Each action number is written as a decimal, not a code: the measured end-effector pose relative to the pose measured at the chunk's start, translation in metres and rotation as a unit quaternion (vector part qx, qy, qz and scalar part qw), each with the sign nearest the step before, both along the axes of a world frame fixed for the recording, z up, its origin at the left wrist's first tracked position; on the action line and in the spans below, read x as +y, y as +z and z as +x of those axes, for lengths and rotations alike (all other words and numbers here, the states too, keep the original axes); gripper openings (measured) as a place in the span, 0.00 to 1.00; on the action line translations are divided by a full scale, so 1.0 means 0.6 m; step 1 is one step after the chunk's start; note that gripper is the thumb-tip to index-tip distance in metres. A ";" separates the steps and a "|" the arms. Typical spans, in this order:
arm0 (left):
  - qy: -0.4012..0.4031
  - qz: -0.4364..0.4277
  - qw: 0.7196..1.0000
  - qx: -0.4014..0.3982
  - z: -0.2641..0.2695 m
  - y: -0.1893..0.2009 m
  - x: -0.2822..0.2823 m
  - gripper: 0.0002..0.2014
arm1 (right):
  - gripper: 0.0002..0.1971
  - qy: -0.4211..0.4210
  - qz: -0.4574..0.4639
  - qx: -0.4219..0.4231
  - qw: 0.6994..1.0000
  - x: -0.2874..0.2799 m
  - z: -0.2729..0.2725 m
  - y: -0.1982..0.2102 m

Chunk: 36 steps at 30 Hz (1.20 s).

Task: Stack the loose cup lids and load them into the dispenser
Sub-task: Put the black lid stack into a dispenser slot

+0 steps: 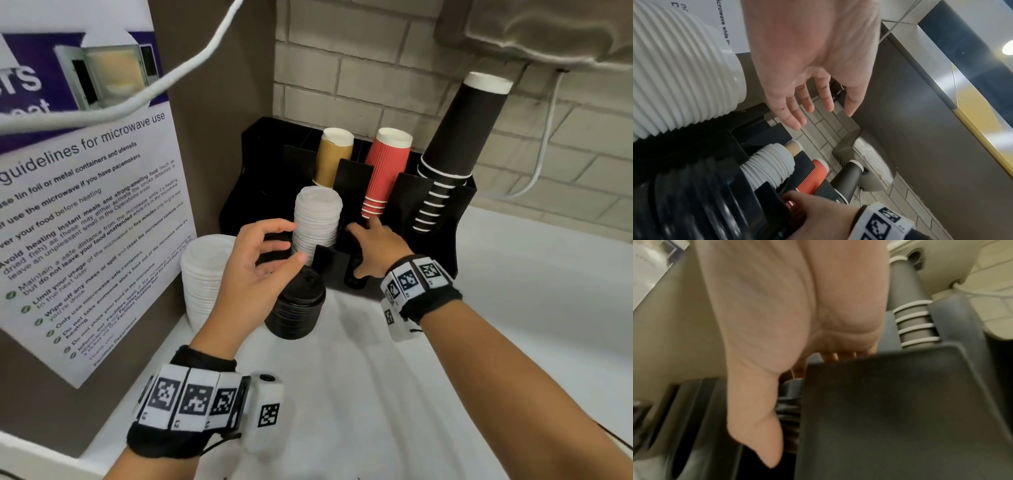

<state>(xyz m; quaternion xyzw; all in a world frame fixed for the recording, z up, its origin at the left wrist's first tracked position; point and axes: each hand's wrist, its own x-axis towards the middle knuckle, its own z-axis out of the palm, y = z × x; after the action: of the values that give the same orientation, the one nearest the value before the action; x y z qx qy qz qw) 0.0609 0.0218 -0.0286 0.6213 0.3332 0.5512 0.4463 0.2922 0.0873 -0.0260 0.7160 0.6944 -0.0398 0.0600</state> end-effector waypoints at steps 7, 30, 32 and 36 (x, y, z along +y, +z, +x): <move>-0.002 -0.012 1.000 0.001 -0.004 -0.004 -0.002 0.16 | 0.47 0.013 -0.021 -0.124 0.992 0.008 -0.009 -0.027; 0.024 -0.008 1.000 0.010 -0.016 0.001 0.000 0.16 | 0.25 0.101 0.010 0.307 0.946 -0.070 -0.101 0.002; 0.024 -0.006 1.000 0.005 -0.018 0.004 0.000 0.16 | 0.31 0.093 -0.004 0.278 0.956 -0.068 -0.113 -0.020; 0.030 -0.008 0.999 0.008 -0.023 0.002 0.001 0.15 | 0.35 0.078 -0.004 0.301 0.950 -0.062 -0.125 -0.043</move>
<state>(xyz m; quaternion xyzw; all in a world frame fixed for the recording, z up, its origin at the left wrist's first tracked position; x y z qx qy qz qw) 0.0472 0.0223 -0.0273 0.6117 0.3596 0.5564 0.4323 0.2170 0.0498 -0.0521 0.6143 0.7334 -0.2520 -0.1459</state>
